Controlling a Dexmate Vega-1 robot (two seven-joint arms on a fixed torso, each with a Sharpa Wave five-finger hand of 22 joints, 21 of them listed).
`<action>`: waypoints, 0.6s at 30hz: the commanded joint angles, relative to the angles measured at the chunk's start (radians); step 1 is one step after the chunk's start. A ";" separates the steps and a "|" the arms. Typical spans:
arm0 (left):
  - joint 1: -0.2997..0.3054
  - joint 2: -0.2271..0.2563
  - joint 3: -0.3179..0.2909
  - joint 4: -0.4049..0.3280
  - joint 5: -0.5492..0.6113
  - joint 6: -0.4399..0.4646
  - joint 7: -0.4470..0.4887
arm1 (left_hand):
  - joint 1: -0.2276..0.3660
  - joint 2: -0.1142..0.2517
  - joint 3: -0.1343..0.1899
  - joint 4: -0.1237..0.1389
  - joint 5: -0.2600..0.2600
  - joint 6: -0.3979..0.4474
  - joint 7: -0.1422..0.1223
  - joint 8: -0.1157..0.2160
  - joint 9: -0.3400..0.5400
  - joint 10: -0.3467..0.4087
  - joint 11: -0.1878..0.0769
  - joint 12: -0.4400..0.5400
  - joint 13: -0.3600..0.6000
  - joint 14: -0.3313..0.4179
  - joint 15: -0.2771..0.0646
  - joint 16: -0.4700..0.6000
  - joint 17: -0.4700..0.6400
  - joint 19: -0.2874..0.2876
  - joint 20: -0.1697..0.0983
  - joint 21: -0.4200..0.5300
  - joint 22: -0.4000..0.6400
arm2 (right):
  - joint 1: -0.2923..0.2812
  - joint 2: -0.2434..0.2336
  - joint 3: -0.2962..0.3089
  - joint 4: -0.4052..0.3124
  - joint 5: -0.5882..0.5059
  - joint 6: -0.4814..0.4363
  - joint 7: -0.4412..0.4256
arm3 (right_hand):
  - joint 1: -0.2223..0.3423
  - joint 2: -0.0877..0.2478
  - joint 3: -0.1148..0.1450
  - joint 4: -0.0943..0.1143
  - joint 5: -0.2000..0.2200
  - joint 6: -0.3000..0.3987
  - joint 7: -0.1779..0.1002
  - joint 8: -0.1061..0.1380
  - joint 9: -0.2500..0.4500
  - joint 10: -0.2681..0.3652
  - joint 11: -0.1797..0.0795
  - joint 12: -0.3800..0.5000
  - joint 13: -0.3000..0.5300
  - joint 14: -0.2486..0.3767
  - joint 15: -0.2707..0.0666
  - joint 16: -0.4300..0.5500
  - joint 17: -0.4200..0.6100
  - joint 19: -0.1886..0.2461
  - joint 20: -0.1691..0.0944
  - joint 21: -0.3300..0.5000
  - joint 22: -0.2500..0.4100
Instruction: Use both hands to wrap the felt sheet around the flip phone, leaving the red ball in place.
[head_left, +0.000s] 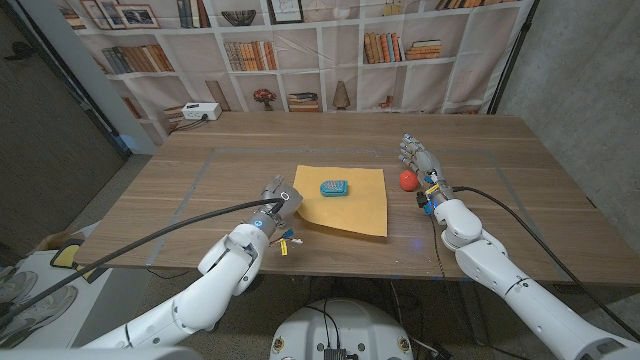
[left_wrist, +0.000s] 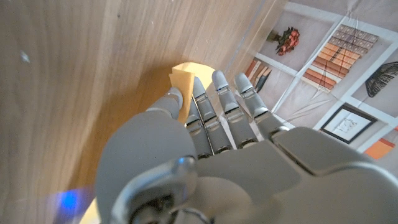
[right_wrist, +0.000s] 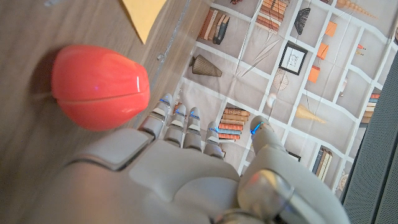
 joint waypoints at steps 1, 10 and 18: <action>-0.007 -0.004 -0.020 -0.033 -0.080 0.027 0.217 | 0.017 0.003 0.028 0.009 0.006 0.026 -0.008 0.034 0.014 0.016 -0.002 0.011 0.011 0.017 -0.151 0.006 0.013 0.012 -0.003 0.013 0.006 | 0.001 -0.002 0.005 0.006 0.007 0.008 0.004 | 0.003 -0.003 0.002 0.002 0.005 0.013 0.000 -0.003 0.003 0.009 -0.002 0.002 0.005 0.005 0.000 0.000 0.002 0.012 0.001 0.002 0.004; -0.117 -0.027 0.013 -0.017 -0.078 -0.055 0.046 | 0.014 -0.007 0.046 0.014 0.001 0.015 -0.011 0.049 0.021 0.004 -0.005 0.011 0.024 0.016 -0.151 -0.003 0.023 0.013 -0.007 0.027 0.006 | -0.002 -0.012 0.007 0.002 0.010 0.014 0.018 | 0.005 -0.003 0.004 0.000 0.005 0.019 0.001 -0.001 0.003 0.008 0.000 0.002 0.005 0.005 0.000 -0.001 0.001 0.012 0.001 0.002 0.004; -0.234 -0.074 0.060 0.063 -0.111 -0.118 0.017 | 0.030 -0.061 0.035 -0.035 -0.010 0.059 -0.014 0.080 0.010 0.036 -0.016 0.024 0.036 0.046 -0.162 0.004 0.035 0.031 -0.025 0.050 0.005 | -0.007 -0.028 0.006 -0.007 0.006 0.014 0.032 | 0.012 -0.003 0.007 -0.006 0.006 0.025 0.004 0.000 0.003 0.008 -0.001 0.001 0.005 0.004 0.001 -0.003 -0.001 0.012 0.003 0.002 0.004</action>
